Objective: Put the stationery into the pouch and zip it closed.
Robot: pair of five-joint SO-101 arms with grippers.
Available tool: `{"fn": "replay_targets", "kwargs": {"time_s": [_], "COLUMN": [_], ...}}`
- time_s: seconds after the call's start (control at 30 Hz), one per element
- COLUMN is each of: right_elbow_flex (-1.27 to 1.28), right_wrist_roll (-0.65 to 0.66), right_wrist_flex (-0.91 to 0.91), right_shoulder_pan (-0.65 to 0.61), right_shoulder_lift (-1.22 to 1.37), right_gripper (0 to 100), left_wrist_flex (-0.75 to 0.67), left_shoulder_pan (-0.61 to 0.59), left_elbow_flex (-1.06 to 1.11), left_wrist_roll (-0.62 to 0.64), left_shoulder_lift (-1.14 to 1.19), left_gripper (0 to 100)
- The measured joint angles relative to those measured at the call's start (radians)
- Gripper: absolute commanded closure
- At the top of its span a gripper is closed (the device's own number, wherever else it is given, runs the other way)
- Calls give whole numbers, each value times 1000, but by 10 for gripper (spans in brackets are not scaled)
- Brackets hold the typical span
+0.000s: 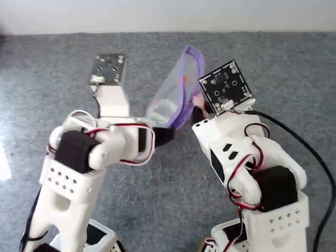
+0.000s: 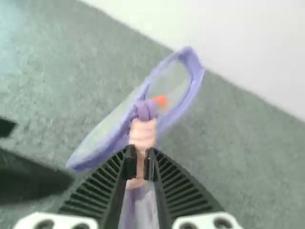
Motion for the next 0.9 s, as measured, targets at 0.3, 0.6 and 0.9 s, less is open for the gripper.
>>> {"fn": "replay_targets", "kwargs": {"time_s": [0.3,0.6,0.9], "right_elbow_flex": [-18,29,313], "right_wrist_roll": [127,141,-81], "right_wrist_flex": [-9,-9,57], "right_shoulder_pan": [-23,31,272], "right_shoulder_lift": [0,-6,-2], "right_gripper": [991,991,990], "left_wrist_flex": [-172,-253,-198], "left_shoulder_pan": [17,23,-235], "left_elbow_flex": [170,255,256], "left_wrist_roll": [18,21,78], "left_shoulder_lift": [-6,-8,-55], "left_gripper": [511,511,511]}}
